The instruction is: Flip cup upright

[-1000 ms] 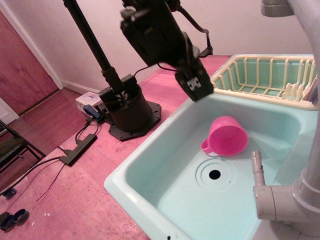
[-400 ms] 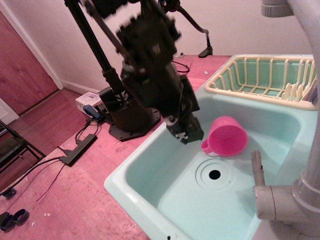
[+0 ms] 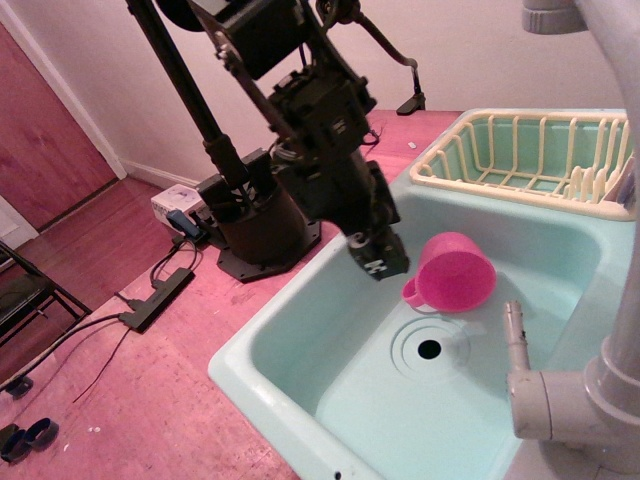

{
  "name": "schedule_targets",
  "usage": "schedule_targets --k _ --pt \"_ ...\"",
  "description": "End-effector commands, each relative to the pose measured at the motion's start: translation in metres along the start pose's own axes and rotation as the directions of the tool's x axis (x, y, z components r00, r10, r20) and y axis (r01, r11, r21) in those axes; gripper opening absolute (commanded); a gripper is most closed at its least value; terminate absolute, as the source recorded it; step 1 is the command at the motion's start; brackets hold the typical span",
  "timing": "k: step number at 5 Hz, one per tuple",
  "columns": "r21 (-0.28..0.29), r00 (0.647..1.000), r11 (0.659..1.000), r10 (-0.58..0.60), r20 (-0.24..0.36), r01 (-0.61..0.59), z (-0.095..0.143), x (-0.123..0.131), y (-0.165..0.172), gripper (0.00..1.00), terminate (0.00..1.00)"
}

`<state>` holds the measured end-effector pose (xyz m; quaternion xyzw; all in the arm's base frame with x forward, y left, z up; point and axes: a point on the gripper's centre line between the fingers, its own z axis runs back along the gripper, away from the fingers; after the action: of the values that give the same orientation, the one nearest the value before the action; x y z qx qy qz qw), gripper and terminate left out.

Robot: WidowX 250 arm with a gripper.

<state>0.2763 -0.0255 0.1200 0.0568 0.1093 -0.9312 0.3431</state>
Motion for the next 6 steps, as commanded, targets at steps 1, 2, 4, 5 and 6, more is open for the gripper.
schedule_targets --k 1,2,4,5,6 --pt "0.020 0.996 0.999 0.041 -0.082 -0.039 -0.016 -0.039 0.017 1.00 0.00" --pt "0.096 0.991 0.994 0.062 -0.119 -0.051 -0.013 -0.055 0.058 1.00 0.00" --pt "0.063 0.997 0.997 -0.037 -0.072 0.041 -0.015 -0.046 0.072 1.00 0.00" --pt "0.072 0.999 0.997 0.017 -0.051 -0.013 -0.009 -0.032 0.064 1.00 0.00" --pt "0.120 0.987 0.981 0.159 -0.035 -0.154 0.009 -0.020 0.066 1.00 0.00"
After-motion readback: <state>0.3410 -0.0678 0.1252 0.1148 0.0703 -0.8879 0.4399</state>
